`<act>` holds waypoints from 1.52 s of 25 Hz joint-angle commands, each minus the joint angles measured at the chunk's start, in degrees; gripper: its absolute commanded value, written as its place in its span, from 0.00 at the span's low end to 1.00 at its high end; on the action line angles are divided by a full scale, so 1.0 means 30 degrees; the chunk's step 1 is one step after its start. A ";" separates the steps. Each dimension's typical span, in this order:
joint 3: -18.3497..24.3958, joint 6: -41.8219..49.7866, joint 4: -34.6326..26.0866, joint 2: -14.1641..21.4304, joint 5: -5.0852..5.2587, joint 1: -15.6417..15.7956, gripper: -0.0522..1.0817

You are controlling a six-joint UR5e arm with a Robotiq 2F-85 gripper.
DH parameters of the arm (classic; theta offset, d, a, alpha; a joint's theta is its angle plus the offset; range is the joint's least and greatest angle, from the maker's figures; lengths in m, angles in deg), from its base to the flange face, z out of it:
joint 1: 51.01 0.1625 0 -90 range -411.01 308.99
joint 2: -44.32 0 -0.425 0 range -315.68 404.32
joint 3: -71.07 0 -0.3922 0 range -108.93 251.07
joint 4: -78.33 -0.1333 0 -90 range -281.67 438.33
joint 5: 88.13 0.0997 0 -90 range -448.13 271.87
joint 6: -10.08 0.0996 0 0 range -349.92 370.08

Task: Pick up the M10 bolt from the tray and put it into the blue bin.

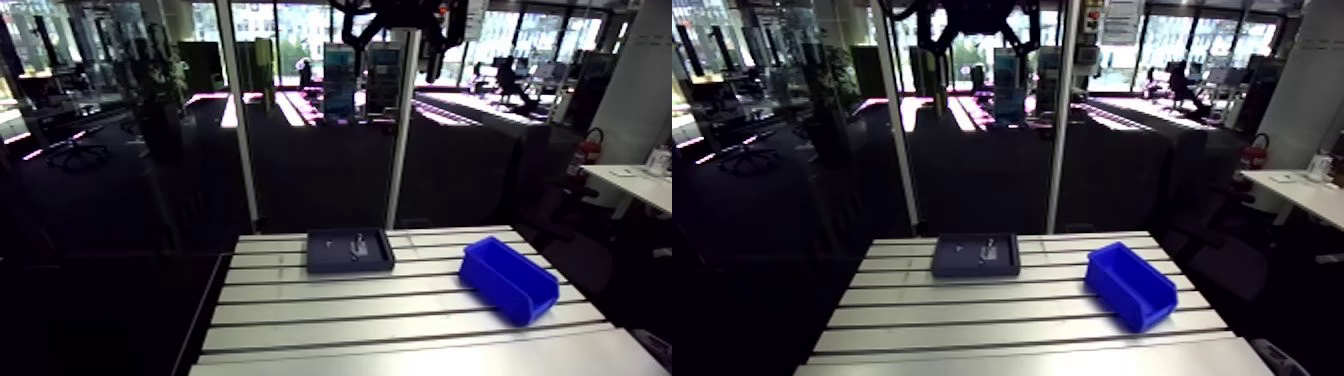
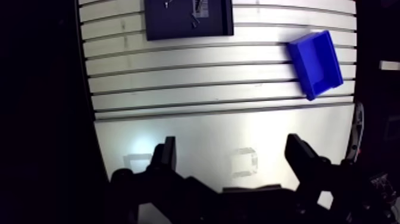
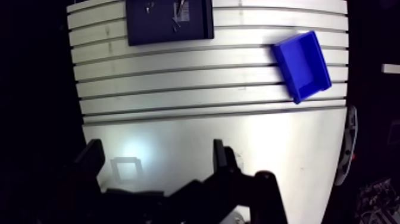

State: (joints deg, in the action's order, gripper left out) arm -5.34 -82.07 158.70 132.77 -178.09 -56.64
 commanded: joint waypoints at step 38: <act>0.0499 0.5127 0.4865 -0.5274 0.0029 0.0234 0.05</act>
State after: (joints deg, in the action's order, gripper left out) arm -3.87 -67.51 170.26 121.63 -178.04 -56.42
